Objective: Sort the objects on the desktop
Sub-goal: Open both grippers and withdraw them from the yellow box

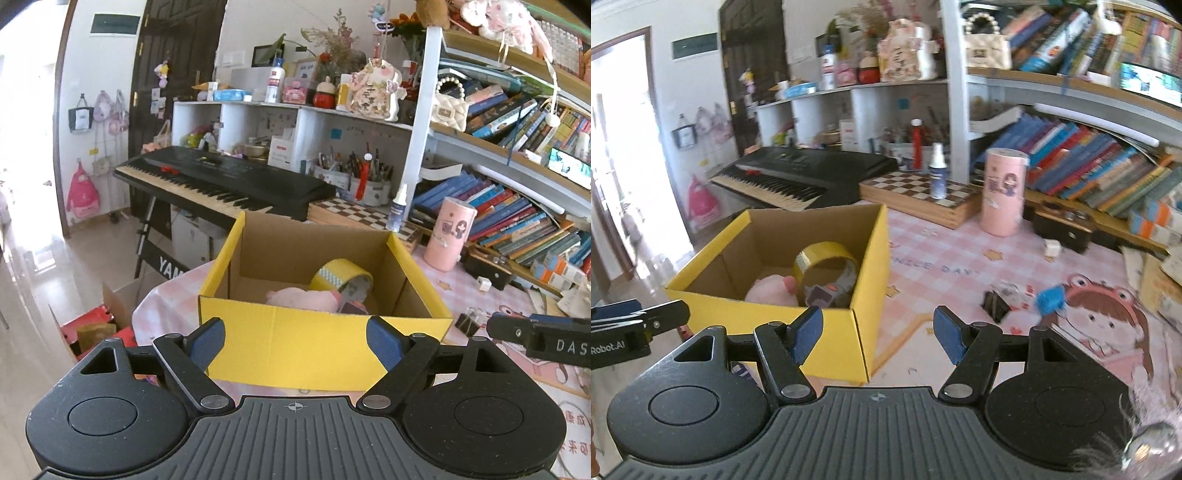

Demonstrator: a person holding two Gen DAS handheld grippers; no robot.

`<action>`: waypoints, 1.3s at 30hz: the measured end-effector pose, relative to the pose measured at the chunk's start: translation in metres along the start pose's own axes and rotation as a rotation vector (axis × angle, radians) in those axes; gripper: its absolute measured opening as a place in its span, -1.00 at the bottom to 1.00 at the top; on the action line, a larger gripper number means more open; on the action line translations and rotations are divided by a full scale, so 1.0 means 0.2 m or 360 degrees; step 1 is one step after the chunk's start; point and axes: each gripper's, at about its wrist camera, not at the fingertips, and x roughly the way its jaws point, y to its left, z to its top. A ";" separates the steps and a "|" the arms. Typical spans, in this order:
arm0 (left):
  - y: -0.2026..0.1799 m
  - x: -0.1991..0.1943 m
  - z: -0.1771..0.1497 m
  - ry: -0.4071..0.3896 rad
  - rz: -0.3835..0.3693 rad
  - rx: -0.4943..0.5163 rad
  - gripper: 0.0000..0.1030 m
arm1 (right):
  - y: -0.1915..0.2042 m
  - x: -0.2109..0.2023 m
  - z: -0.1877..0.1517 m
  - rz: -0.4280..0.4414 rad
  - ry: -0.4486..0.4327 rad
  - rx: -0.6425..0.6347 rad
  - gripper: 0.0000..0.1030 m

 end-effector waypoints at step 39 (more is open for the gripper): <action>-0.08 -0.24 -0.29 0.0166 -0.0155 0.0221 0.82 | 0.19 -0.35 -0.48 -0.0219 0.0081 0.0016 0.45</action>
